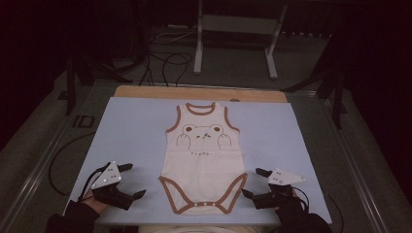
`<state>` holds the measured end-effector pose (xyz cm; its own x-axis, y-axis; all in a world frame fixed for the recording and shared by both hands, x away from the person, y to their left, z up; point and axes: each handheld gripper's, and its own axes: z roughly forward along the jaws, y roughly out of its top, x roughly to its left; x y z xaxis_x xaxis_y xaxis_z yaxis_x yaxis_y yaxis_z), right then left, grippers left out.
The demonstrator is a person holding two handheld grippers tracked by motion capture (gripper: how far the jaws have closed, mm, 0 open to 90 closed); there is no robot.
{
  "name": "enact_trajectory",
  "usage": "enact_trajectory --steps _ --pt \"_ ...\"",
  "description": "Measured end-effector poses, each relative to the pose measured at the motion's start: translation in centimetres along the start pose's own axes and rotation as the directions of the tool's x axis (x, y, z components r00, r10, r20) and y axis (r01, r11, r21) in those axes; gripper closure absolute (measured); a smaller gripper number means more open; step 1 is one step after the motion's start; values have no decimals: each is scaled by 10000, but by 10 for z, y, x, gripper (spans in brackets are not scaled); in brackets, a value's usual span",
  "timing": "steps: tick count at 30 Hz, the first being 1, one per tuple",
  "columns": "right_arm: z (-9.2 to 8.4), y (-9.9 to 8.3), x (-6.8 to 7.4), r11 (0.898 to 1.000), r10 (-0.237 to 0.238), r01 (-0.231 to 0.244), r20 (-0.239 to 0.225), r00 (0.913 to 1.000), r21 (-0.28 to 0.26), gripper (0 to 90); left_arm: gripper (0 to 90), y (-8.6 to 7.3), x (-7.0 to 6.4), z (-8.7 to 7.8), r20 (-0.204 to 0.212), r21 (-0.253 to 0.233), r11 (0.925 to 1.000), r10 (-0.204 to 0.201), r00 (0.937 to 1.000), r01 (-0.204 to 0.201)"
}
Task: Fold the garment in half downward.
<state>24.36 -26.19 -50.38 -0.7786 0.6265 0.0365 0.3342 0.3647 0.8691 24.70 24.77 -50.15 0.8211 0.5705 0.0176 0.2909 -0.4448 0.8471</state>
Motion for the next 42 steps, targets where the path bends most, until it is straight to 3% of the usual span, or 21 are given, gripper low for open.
enact_trajectory --steps 5,11,15,21,26,33,38,42 --pt "2 1 3 9998 -153 154 -116 9998 103 93 1 0 0 0 5 44 10000 9 10000 -9" --pt "1 2 2 10000 9 -7 -202 9998 99 93 1 2 -2 -1 69 81 10000 17 10000 -17" --pt "-3 11 6 9996 289 -287 -480 9984 60 92 0 9 -4 -4 206 -38 10000 30 9998 -29" --pt "-7 30 15 10000 17 -15 -618 9981 46 93 0 24 -6 -11 461 -103 9999 130 9989 -126" --pt "-13 52 15 9996 -281 281 -435 9987 -17 93 0 41 -5 -16 538 -16 9993 366 9979 -366" --pt "-21 85 5 9982 -557 558 33 9984 -204 93 0 67 7 -20 513 87 9992 394 9979 -399" --pt "-21 106 -7 9981 -570 581 480 9972 -220 93 1 85 15 -19 418 64 9986 531 9977 -534" --pt "-16 115 -17 9990 -374 387 518 9980 -245 93 1 95 22 -14 368 176 9984 528 9979 -535"
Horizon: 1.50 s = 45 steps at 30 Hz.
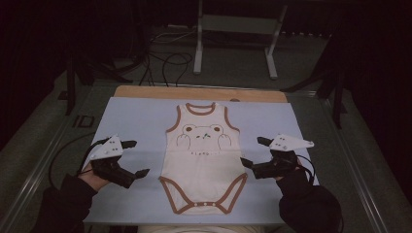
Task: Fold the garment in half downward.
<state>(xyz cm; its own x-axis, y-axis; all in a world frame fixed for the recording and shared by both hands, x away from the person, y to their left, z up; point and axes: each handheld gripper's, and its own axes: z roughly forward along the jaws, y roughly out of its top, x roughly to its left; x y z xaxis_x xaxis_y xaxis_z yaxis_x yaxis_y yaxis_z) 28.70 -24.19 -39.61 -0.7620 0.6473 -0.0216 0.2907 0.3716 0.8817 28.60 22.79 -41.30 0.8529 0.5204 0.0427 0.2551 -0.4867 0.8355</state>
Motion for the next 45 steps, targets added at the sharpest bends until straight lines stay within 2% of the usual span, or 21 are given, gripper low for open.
enact_trajectory --steps 4,8,13,15,20,22,27,29,34,42,45 --pt "10 8 -8 9999 79 -80 82 9999 128 93 1 7 11 10 -137 -44 9996 -273 9995 273" --pt "24 10 -14 9996 244 -245 82 9997 127 95 0 12 20 20 -235 -58 9993 -366 9991 364" --pt "39 11 -18 9993 83 -87 114 9999 371 95 1 14 24 34 -184 54 9993 -375 9991 377" --pt "50 11 -25 9988 167 -175 163 9997 454 95 1 14 26 45 -213 198 9988 -441 9988 446" --pt "65 8 -34 9976 242 -250 134 9996 643 95 1 14 30 58 -372 329 9974 -634 9973 647" --pt "70 5 -36 9968 310 -324 202 9993 731 95 1 12 31 63 -472 535 9966 -596 9971 621" --pt "82 -6 -42 9940 474 -485 137 9988 977 95 0 9 35 78 -402 865 9913 -955 9946 987" --pt "86 -10 -44 9925 508 -525 183 9985 1105 101 0 7 35 84 -454 934 9909 -931 9946 970" --pt "94 -18 -47 9877 624 -665 328 9975 1416 101 1 2 40 99 -163 1245 9829 -1348 9907 1358" --pt "106 -32 -54 9814 724 -782 394 9966 1751 101 1 -10 42 116 -218 1626 9768 -1379 9902 1396" --pt "110 -36 -55 9787 752 -814 395 9964 1885 101 1 -13 41 124 -445 1842 9724 -1371 9896 1431"
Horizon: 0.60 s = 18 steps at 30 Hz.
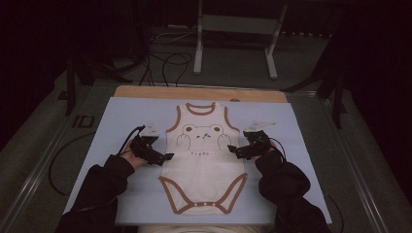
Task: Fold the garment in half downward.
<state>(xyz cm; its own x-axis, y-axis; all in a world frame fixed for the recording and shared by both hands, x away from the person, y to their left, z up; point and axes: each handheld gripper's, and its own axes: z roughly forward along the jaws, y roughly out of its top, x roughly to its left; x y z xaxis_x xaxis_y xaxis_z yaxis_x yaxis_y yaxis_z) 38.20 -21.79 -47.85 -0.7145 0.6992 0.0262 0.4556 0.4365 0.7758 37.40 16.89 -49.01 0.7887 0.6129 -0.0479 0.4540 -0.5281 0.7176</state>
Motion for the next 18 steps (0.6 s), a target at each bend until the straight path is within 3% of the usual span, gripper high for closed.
enact_trajectory --steps 8,10,14,18 --pt "12 -7 -3 9983 288 -298 204 9994 509 99 2 -3 -1 14 136 328 9995 -40 9999 35" --pt "15 -8 -6 9969 548 -557 174 9983 550 99 2 -3 -1 17 54 446 9990 -37 10000 35" --pt "21 -11 -8 9957 594 -615 319 9977 694 122 4 -4 -1 22 -32 675 9977 -14 10000 16" --pt "26 -13 -10 9924 778 -816 446 9960 919 160 10 -4 1 27 -174 889 9958 -222 9996 236"
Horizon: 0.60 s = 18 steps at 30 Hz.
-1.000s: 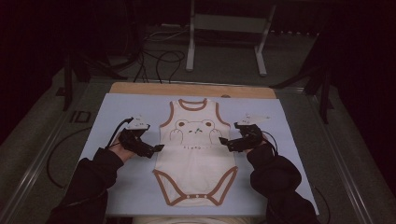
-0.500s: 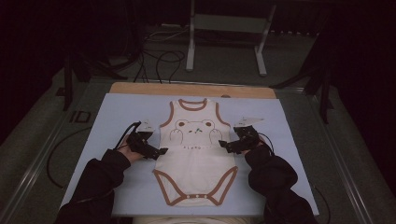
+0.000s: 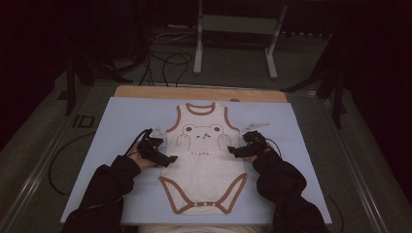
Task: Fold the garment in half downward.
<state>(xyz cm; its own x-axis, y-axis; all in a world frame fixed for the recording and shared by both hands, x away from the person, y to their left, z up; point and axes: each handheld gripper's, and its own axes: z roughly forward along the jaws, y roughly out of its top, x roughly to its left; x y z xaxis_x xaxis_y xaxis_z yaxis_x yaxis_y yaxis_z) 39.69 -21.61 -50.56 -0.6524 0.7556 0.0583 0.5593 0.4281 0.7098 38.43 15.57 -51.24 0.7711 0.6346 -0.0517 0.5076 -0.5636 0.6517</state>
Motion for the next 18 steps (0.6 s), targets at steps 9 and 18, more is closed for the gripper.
enact_trajectory --steps 9,18 --pt "9 2 -6 9995 210 -215 240 9995 210 293 197 -1 6 6 -222 207 9988 -443 9988 448" --pt "18 4 -5 9970 289 -326 530 9982 700 429 408 3 13 6 -470 179 9974 -694 9965 703"
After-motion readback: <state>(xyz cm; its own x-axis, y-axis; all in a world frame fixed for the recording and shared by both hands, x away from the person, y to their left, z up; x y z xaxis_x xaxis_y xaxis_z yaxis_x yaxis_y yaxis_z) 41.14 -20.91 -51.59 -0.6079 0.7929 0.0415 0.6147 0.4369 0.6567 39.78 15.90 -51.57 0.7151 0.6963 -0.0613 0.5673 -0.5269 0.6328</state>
